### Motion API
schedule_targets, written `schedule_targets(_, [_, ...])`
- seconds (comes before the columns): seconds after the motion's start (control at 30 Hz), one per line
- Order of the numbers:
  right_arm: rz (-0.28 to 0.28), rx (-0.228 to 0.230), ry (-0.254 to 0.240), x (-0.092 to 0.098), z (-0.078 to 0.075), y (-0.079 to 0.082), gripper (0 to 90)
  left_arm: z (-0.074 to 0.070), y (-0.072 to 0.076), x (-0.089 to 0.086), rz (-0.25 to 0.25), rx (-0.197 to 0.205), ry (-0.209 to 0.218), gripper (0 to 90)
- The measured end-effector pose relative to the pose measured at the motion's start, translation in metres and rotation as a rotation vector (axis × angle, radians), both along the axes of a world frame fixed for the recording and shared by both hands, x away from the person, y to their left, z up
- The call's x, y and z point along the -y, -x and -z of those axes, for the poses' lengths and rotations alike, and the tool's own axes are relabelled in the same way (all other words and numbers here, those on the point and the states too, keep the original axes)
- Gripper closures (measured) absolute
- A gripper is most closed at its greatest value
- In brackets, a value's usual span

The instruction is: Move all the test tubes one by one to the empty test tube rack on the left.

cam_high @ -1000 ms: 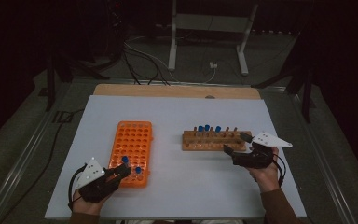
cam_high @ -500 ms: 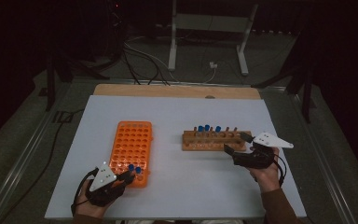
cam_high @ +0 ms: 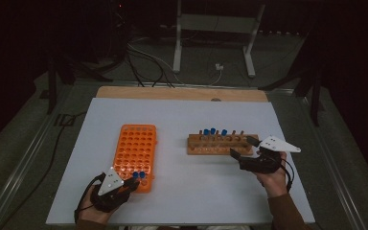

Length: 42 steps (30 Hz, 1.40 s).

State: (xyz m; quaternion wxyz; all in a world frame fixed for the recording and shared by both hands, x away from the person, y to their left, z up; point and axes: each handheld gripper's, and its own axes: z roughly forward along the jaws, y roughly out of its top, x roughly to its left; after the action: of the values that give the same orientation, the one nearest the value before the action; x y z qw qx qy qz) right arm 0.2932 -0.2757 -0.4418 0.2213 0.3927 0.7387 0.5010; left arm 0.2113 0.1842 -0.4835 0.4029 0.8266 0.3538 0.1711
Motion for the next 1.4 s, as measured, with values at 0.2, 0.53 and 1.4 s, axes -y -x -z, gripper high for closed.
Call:
schedule_targets(0.2, [0.001, -0.002, 0.007, -0.001, 0.001, 0.000, 15.3, 0.001, 0.000, -0.003, 0.003, -0.007, 0.029, 77.4])
schedule_targets(0.53, [0.003, -0.009, 0.011, -0.001, 0.003, -0.003, 15.3, -0.011, 0.003, -0.023, 0.000, 0.043, 0.190, 61.5])
schedule_targets(1.4, [0.019, -0.075, 0.037, -0.011, 0.011, -0.030, 15.8, -0.026, -0.031, -0.033, -0.295, 0.132, 0.235, 1.1])
